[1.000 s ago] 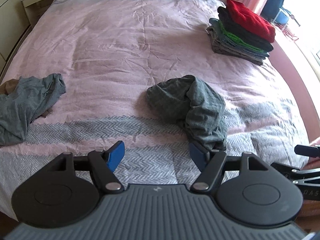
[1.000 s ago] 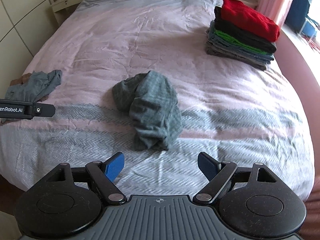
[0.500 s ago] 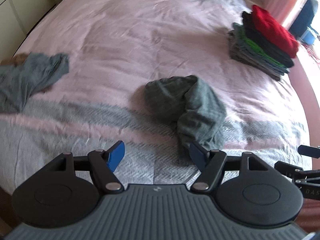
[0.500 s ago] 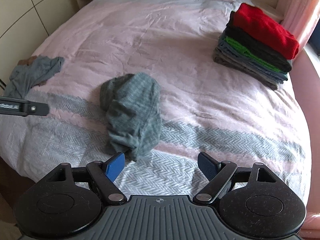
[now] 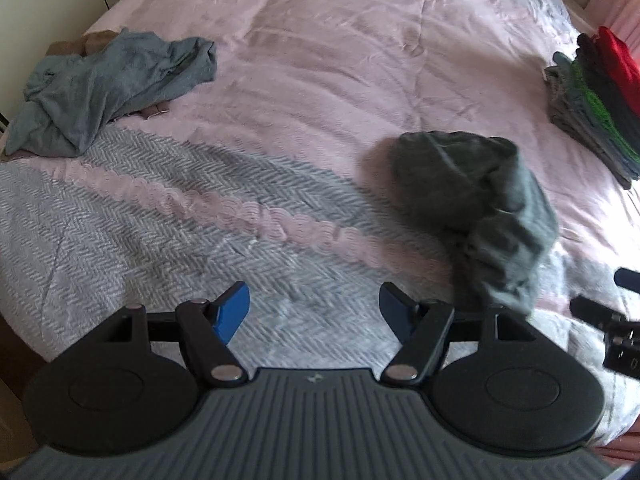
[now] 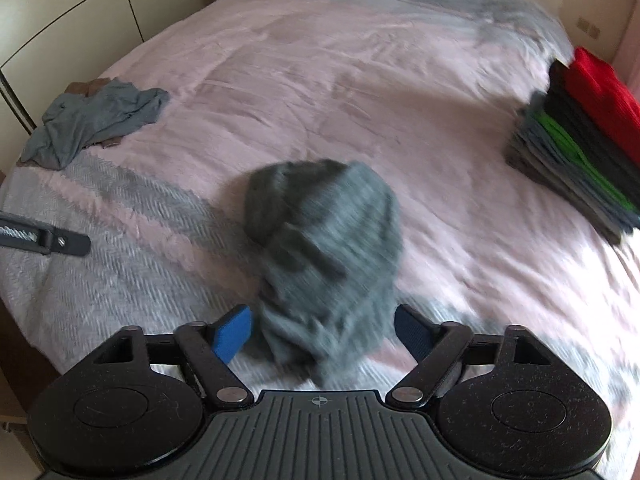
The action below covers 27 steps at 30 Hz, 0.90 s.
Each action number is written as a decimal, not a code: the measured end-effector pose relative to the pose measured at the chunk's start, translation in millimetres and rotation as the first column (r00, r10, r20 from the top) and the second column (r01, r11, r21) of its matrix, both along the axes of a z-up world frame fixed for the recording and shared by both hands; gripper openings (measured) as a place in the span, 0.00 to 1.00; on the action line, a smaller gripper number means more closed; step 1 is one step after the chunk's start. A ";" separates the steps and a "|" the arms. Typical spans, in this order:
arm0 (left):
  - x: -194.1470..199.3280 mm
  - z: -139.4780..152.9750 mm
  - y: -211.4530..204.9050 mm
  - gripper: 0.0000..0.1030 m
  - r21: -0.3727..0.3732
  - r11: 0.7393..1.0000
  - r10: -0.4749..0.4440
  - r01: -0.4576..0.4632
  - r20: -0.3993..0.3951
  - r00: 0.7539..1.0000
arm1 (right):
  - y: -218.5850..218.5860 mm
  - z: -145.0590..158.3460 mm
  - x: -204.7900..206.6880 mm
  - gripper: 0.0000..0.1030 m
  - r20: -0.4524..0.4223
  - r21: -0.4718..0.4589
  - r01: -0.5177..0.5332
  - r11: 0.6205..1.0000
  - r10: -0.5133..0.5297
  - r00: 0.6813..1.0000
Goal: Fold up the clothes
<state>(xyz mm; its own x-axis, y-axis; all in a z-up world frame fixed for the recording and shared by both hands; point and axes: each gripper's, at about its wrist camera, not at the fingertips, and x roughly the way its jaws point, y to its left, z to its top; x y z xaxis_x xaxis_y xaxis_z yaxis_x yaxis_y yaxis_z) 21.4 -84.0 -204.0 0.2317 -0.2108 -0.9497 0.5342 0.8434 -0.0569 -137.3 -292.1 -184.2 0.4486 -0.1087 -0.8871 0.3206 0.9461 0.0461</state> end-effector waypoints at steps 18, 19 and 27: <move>93.8 -79.6 5.5 0.66 -0.042 0.996 -0.081 0.079 -0.048 0.996 | 29.1 -131.9 131.2 0.09 -0.038 -0.293 -0.119 0.949 0.113 0.993; 93.9 -81.4 4.2 0.66 -0.044 0.995 -0.088 0.086 -0.052 0.995 | 26.3 -136.7 128.6 0.07 -0.043 -0.292 -0.125 0.948 0.117 0.992; 79.6 -81.3 -22.4 0.66 -0.079 0.984 -0.162 0.157 -0.058 0.985 | -65.3 -35.2 8.5 0.00 0.237 0.015 0.245 0.969 -0.242 0.941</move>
